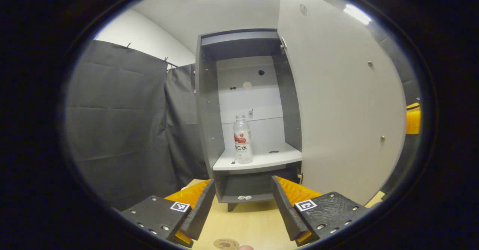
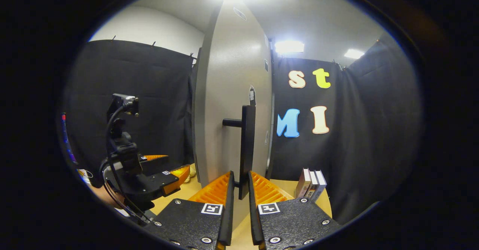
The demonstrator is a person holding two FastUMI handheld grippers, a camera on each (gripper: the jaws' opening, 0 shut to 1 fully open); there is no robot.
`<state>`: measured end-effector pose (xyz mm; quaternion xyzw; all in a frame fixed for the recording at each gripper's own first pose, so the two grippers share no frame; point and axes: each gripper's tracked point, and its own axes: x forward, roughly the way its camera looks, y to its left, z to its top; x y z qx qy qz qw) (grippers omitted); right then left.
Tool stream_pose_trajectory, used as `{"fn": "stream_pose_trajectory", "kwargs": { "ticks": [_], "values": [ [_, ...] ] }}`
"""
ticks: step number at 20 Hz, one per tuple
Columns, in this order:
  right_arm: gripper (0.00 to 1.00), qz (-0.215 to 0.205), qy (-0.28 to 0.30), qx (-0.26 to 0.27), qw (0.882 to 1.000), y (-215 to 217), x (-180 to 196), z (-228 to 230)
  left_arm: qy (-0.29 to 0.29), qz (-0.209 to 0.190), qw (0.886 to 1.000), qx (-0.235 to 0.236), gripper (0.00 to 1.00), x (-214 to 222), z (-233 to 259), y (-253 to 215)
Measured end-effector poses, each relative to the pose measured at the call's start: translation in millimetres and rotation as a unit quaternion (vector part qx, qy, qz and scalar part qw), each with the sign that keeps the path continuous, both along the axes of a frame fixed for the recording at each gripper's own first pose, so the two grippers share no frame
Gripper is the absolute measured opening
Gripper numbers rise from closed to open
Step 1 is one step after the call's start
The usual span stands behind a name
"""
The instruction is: Open the cabinet door with the right hand, grasp the bottle in the cabinet with the left hand and place it on the coaster, then close the cabinet door with the right hand.
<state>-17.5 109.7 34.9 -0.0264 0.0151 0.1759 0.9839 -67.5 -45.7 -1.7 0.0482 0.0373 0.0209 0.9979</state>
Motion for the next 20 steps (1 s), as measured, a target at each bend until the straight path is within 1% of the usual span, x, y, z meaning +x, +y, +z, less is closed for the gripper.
{"fn": "stream_pose_trajectory", "kwargs": {
  "ticks": [2,3,4,5,6,7,8,9,10,11,12,13,14,15,16,17,18,20],
  "values": [
    [0.2,-0.018,0.005,0.005,1.0,-5,-15,0,0.001,-0.011,1.0,-0.004,0.92,18,-1,-3],
    [0.2,-0.027,0.009,0.007,1.0,-9,-23,0,0.003,-0.015,1.0,-0.006,0.86,28,-3,-3],
    [0.2,-0.035,0.01,0.007,0.999,-14,-31,0,0.002,-0.019,1.0,-0.01,0.86,38,-4,-2],
    [0.2,-0.043,0.011,0.008,0.999,-22,-39,1,0.0,-0.023,1.0,-0.013,0.92,49,-4,-2],
    [0.19,-0.048,0.013,0.01,0.999,-31,-49,4,-0.002,-0.026,1.0,-0.015,0.92,59,-4,0],
    [0.2,-0.057,0.013,0.009,0.998,-42,-59,7,-0.005,-0.027,1.0,-0.013,0.92,67,-2,2],
    [0.22,-0.072,0.011,0.004,0.997,-57,-70,7,-0.007,-0.029,0.999,-0.014,0.86,75,-1,4],
    [0.22,-0.089,0.006,0.001,0.996,-73,-80,7,-0.009,-0.034,0.999,-0.015,0.86,85,0,4],
    [0.29,-0.104,0.003,0.001,0.995,-88,-92,9,-0.012,-0.036,0.999,-0.014,0.86,95,2,4],
    [0.27,-0.109,0.002,0.006,0.994,-95,-107,12,-0.014,-0.038,0.999,-0.012,0.86,103,3,6],
    [0.31,-0.112,0.003,0.008,0.994,-99,-115,10,-0.017,-0.039,0.999,-0.011,0.86,113,6,6],
    [0.36,-0.113,0.003,-0.002,0.994,-104,-127,9,-0.019,-0.04,0.999,-0.009,0.86,121,8,6],
    [0.47,-0.121,-0.006,-0.02,0.992,-107,-135,10,-0.023,-0.041,0.999,-0.007,0.86,128,11,5],
    [0.53,-0.135,-0.02,-0.036,0.99,-113,-146,13,-0.029,-0.042,0.999,-0.003,0.86,136,14,5],
    [0.69,-0.144,-0.033,-0.047,0.988,-113,-156,14,-0.033,-0.043,0.999,0.004,0.86,145,17,5],
    [0.74,-0.151,-0.043,-0.05,0.986,-115,-166,16,-0.037,-0.043,0.998,0.013,0.86,154,19,7],
    [0.82,-0.157,-0.049,-0.045,0.985,-111,-171,17,-0.039,-0.044,0.998,0.019,0.86,162,21,8],
    [0.89,-0.175,-0.047,-0.029,0.983,-117,-184,12,-0.036,-0.038,0.998,0.025,0.86,177,19,9]
  ]
}}
